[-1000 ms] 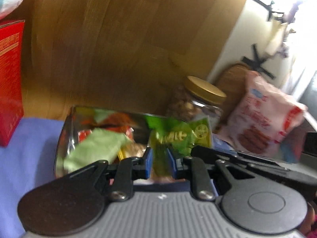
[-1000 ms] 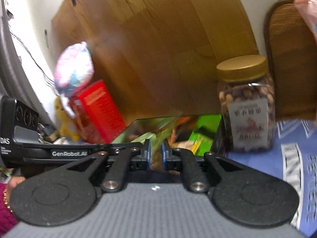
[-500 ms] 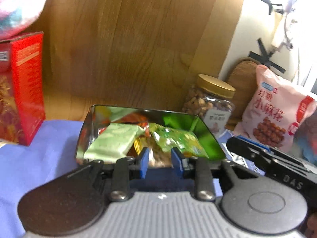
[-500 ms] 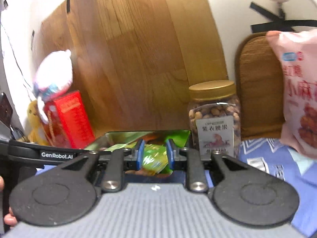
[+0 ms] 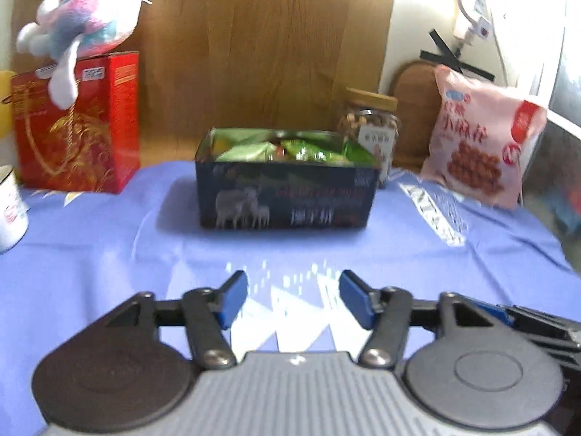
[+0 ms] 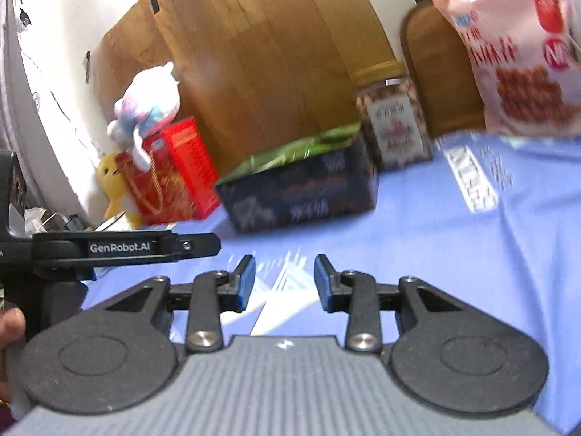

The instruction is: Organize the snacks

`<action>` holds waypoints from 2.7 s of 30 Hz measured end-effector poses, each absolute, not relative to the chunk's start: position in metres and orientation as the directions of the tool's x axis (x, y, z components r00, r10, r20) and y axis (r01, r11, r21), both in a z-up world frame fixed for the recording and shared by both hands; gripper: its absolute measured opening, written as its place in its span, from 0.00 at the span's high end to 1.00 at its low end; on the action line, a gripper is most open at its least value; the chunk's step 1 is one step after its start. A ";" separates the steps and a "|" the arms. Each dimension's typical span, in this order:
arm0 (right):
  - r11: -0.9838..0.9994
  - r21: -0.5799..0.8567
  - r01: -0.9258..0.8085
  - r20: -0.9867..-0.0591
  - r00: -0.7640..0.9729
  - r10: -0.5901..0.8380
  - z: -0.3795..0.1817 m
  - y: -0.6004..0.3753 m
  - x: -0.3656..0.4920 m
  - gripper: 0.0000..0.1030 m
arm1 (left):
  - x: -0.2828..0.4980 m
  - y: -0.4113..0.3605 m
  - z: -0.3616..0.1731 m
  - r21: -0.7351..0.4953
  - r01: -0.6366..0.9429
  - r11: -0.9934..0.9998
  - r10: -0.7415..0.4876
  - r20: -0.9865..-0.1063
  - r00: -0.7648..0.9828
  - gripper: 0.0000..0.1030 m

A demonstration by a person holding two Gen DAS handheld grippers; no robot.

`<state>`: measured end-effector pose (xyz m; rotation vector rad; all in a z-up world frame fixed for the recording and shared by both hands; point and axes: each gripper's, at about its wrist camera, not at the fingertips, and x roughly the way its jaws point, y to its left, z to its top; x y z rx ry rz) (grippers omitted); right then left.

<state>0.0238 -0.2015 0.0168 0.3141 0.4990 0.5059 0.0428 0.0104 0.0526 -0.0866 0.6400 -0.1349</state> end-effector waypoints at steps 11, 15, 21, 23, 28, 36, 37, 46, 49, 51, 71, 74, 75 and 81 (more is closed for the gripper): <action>0.834 0.404 -0.376 -0.400 0.748 0.530 0.011 -0.195 -0.028 0.54 | -0.018 0.013 0.037 -0.070 0.058 0.996 -0.088 -0.588 0.804 0.13; 0.832 0.409 -0.375 -0.399 0.746 0.533 0.011 -0.195 -0.039 0.51 | -0.033 0.012 0.034 -0.064 0.047 0.997 -0.075 -0.585 0.808 0.05; 0.831 0.408 -0.377 -0.399 0.745 0.534 0.011 -0.195 -0.053 0.50 | -0.050 0.007 0.031 -0.055 0.045 0.997 -0.069 -0.589 0.805 0.00; 0.833 0.409 -0.373 -0.400 0.747 0.532 0.011 -0.197 -0.057 0.50 | -0.054 0.007 0.031 -0.060 0.040 0.997 -0.068 -0.591 0.803 0.00; 0.834 0.418 -0.359 -0.402 0.750 0.525 0.009 -0.201 -0.066 0.44 | -0.061 0.004 0.032 -0.071 0.033 0.997 -0.069 -0.599 0.798 0.00; 0.833 0.438 -0.338 -0.411 0.749 0.520 0.005 -0.204 -0.077 0.34 | -0.072 -0.003 0.031 -0.046 0.026 0.999 -0.049 -0.605 0.795 0.00; 0.833 0.441 -0.334 -0.414 0.748 0.519 0.005 -0.204 -0.079 0.34 | -0.073 -0.003 0.031 -0.046 0.027 0.999 -0.050 -0.605 0.794 0.00; 0.843 0.453 -0.291 -0.442 0.747 0.496 -0.005 -0.202 -0.087 0.30 | -0.079 -0.001 0.030 -0.031 -0.012 0.999 -0.008 -0.591 0.807 0.00; 0.848 0.450 -0.280 -0.446 0.753 0.485 -0.007 -0.201 -0.088 0.30 | -0.081 0.001 0.030 -0.030 -0.027 0.999 0.004 -0.577 0.816 0.00; 0.850 0.450 -0.276 -0.446 0.754 0.481 -0.008 -0.200 -0.089 0.30 | -0.081 0.002 0.030 -0.021 -0.032 0.999 0.014 -0.573 0.820 0.00; 0.856 0.445 -0.262 -0.425 0.780 0.459 -0.004 -0.201 -0.097 0.28 | -0.091 -0.004 0.025 0.077 -0.041 0.996 0.077 -0.552 0.830 0.00; 0.856 0.445 -0.262 -0.423 0.781 0.459 -0.004 -0.201 -0.097 0.28 | -0.093 -0.004 0.025 0.085 -0.041 0.996 0.081 -0.547 0.833 0.00; 0.857 0.445 -0.260 -0.423 0.782 0.458 -0.004 -0.201 -0.097 0.28 | -0.093 -0.004 0.026 0.089 -0.042 0.995 0.084 -0.545 0.834 0.00; 0.856 0.446 -0.261 -0.423 0.782 0.459 -0.004 -0.202 -0.097 0.28 | -0.095 -0.002 0.028 0.112 -0.056 0.992 0.108 -0.530 0.841 0.00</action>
